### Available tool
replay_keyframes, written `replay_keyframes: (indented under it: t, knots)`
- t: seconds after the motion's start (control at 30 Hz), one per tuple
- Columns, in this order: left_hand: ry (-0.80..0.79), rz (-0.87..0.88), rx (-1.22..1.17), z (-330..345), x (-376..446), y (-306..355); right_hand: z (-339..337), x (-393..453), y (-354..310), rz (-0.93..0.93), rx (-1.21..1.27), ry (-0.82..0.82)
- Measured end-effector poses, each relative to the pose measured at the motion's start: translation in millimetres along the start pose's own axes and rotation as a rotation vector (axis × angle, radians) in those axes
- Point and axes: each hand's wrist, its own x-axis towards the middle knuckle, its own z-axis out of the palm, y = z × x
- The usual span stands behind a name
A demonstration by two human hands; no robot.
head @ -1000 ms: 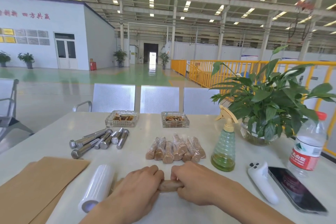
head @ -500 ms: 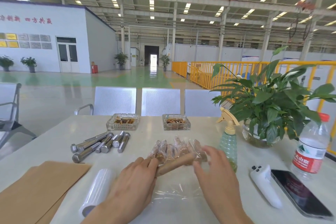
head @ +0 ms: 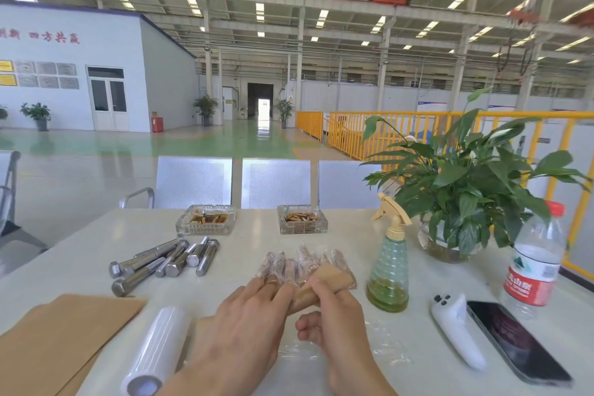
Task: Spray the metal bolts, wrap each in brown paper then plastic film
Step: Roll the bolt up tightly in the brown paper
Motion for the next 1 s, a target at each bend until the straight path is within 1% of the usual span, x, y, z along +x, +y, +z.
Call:
replay_keyframes:
  t: [0.1, 0.17, 0.23, 0.3, 0.37, 0.4, 0.43, 0.5, 0.57, 0.6, 0.67, 0.7, 0.8, 0.9, 1.0]
  knots:
    - [-0.015, 0.024, -0.014, 5, -1, -4, 1, -1, 5, -0.193, -0.159, 0.053]
    - [-0.017, 0.029, -0.023, 7, -1, -7, -2, -1, 8, -0.328, -0.296, 0.046]
    - [-0.04, 0.015, -0.041, 8, -3, -10, -9, 2, 10, -0.426, -0.491, -0.027]
    - [-0.076, -0.013, -0.031, 3, -4, -13, -16, 6, 11, -0.461, -0.64, -0.129]
    - [-0.106, -0.047, -0.002, -2, -4, -15, -23, 7, 8, -0.434, -0.672, -0.246]
    - [-0.119, -0.061, -0.004, -2, -4, -16, -25, 5, 6, -0.367, -0.623, -0.312]
    - [-0.115, -0.075, -0.005, -2, -5, -16, -25, 5, 4, -0.271, -0.538, -0.366]
    - [-0.103, -0.115, -0.004, -2, -6, -15, -23, 4, -1, -0.084, -0.326, -0.414]
    - [-0.081, -0.114, -0.026, 1, -7, -14, -21, 5, -3, -0.031, -0.201, -0.416]
    - [-0.07, -0.096, -0.024, 1, -8, -13, -20, 5, -3, -0.041, -0.188, -0.415]
    - [-0.1, -0.034, 0.014, -1, -8, -10, -17, 3, -1, -0.084, -0.229, -0.376]
    - [-0.099, -0.027, 0.042, -5, -6, -8, -17, 3, 1, -0.12, -0.275, -0.339]
    - [-0.013, -0.014, 0.061, -11, -3, -3, -19, 4, 8, -0.29, -0.479, -0.252]
    - [-0.016, -0.025, 0.063, -13, -4, 0, -23, 6, 13, -0.414, -0.65, -0.249]
    - [-0.024, 0.001, -0.01, -3, -8, -6, -24, 10, 15, -0.546, -0.792, -0.216]
